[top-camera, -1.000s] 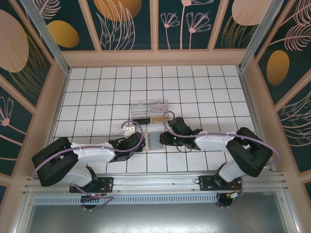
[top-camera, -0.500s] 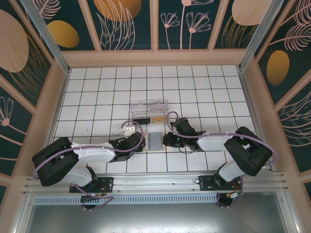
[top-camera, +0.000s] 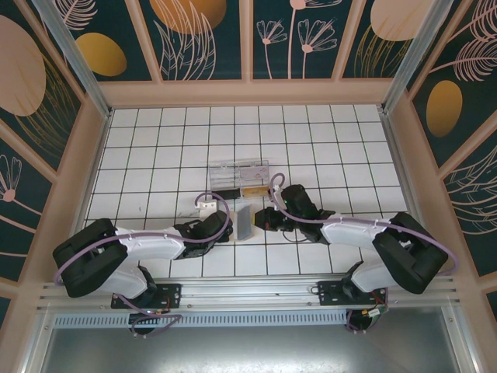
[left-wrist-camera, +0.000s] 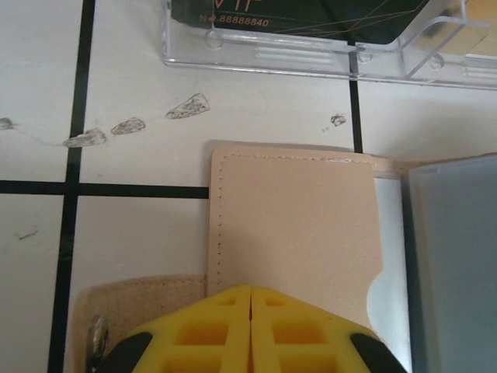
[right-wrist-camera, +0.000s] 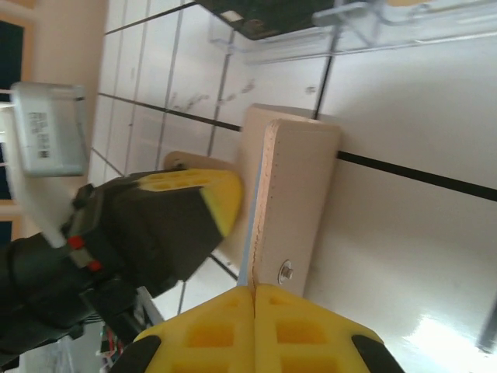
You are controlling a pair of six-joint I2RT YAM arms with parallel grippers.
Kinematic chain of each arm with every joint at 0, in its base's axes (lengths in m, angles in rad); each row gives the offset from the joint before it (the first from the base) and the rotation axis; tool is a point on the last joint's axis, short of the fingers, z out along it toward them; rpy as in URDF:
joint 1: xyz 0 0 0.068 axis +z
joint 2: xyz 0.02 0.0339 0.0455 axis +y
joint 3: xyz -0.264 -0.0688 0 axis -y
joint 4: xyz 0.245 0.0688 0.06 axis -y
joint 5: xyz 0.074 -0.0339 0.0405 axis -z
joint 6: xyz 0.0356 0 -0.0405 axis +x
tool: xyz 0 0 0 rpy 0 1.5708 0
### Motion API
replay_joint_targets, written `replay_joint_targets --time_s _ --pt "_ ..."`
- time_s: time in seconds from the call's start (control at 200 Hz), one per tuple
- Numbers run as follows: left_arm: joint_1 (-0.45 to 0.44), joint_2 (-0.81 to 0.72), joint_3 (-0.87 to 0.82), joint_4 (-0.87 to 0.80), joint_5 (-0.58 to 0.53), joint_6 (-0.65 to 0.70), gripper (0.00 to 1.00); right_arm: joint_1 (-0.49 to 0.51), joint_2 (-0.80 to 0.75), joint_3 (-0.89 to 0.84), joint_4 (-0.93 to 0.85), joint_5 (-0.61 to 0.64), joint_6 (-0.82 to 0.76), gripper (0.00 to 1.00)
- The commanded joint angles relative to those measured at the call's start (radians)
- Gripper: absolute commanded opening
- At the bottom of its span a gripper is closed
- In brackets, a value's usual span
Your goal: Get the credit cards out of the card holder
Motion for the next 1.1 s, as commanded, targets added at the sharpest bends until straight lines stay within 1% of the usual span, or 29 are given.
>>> replay_joint_targets --time_s 0.0,0.16,0.215,0.3,0.37,0.435,0.495,0.551,0.596,0.681,0.776,0.921,1.006,1.091 --pt "-0.002 0.037 -0.012 -0.005 0.089 0.014 0.09 0.026 -0.006 0.067 0.030 -0.039 -0.010 0.00" --pt "-0.001 0.021 -0.018 -0.013 0.085 0.012 0.10 0.045 0.067 0.108 0.010 -0.033 -0.018 0.00" --pt "-0.002 0.002 -0.022 -0.027 0.075 0.009 0.14 0.045 0.082 0.109 0.012 -0.028 -0.015 0.00" --pt "-0.002 -0.038 -0.028 -0.064 0.051 0.005 0.17 0.045 0.091 0.106 0.015 -0.030 -0.016 0.00" --pt "-0.002 -0.079 -0.034 -0.090 0.033 0.004 0.18 0.044 0.085 0.106 -0.010 -0.008 -0.024 0.00" --pt "-0.002 -0.113 -0.032 -0.135 0.006 0.005 0.22 0.040 0.074 0.106 -0.043 0.012 -0.037 0.00" --pt "-0.002 -0.145 -0.022 -0.199 -0.030 0.004 0.30 0.034 0.059 0.098 -0.066 0.030 -0.046 0.00" --pt "-0.002 -0.182 -0.016 -0.245 -0.054 0.006 0.31 0.028 0.043 0.086 -0.087 0.048 -0.052 0.00" --pt "-0.002 -0.213 -0.014 -0.272 -0.069 0.006 0.34 0.024 0.029 0.077 -0.109 0.066 -0.058 0.00" --pt "-0.002 -0.262 -0.017 -0.289 -0.081 0.012 0.38 0.013 0.009 0.056 -0.142 0.099 -0.069 0.00" --pt "0.000 -0.274 -0.026 -0.249 -0.056 0.030 0.39 0.011 0.001 0.040 -0.183 0.147 -0.078 0.00" --pt "0.001 -0.222 -0.028 -0.155 0.008 0.047 0.37 0.011 -0.004 0.007 -0.191 0.177 -0.074 0.00" --pt "0.011 -0.202 -0.042 -0.073 0.061 0.052 0.34 0.011 0.000 -0.009 -0.198 0.204 -0.075 0.00" --pt "0.045 -0.198 -0.064 0.000 0.130 0.051 0.33 0.011 0.007 -0.013 -0.190 0.213 -0.074 0.00"
